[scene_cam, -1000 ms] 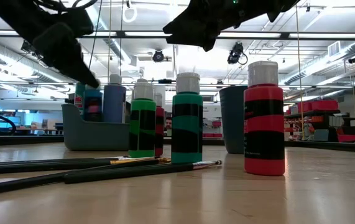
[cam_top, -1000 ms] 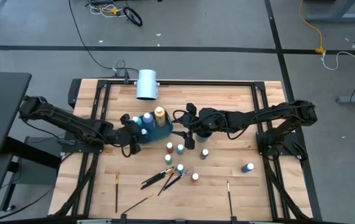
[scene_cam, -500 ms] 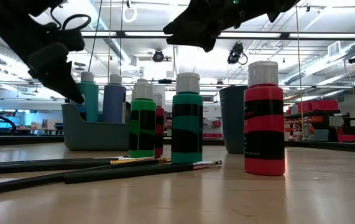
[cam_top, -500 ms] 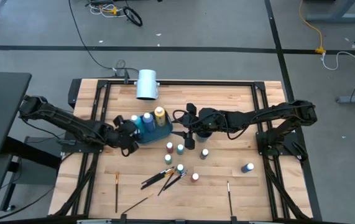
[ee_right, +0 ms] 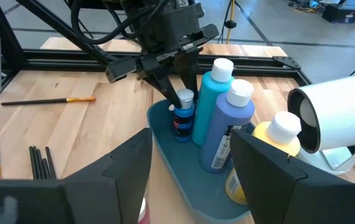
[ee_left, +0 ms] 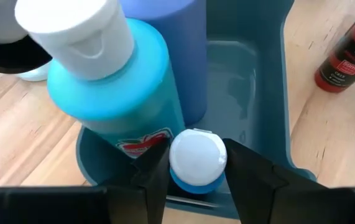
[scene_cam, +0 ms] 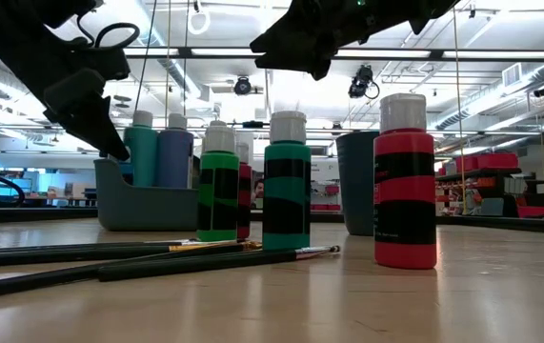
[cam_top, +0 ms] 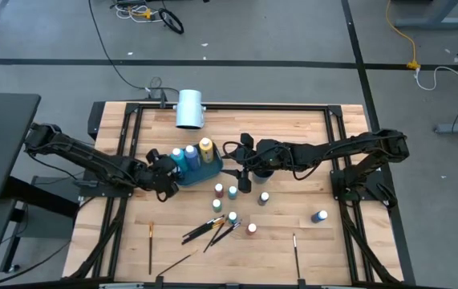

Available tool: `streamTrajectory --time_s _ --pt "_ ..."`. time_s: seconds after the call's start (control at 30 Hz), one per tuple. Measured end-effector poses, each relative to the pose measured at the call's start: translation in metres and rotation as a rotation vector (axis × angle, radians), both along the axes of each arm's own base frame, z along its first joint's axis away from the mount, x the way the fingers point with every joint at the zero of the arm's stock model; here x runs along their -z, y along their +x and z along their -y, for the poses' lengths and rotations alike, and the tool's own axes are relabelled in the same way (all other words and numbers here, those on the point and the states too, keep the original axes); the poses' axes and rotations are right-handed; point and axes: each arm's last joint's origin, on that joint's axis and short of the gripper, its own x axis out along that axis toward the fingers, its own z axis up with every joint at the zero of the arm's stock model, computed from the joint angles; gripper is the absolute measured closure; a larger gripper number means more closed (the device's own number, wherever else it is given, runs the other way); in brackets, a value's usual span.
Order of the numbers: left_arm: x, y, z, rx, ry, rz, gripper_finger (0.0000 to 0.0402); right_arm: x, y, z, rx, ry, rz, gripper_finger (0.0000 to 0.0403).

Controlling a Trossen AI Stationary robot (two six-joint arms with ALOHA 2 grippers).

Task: Pick & Place Paint Supplies
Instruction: Put the small blue paint bottle into the blue bin

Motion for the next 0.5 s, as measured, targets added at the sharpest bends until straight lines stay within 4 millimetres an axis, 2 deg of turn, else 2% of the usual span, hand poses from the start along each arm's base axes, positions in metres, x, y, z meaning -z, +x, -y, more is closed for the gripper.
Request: streamTrajectory --time_s 0.5 --pt "0.0001 0.0006 -0.0034 -0.017 0.002 -0.002 0.0245 0.0 0.0 0.0 0.001 0.001 0.0 0.0181"
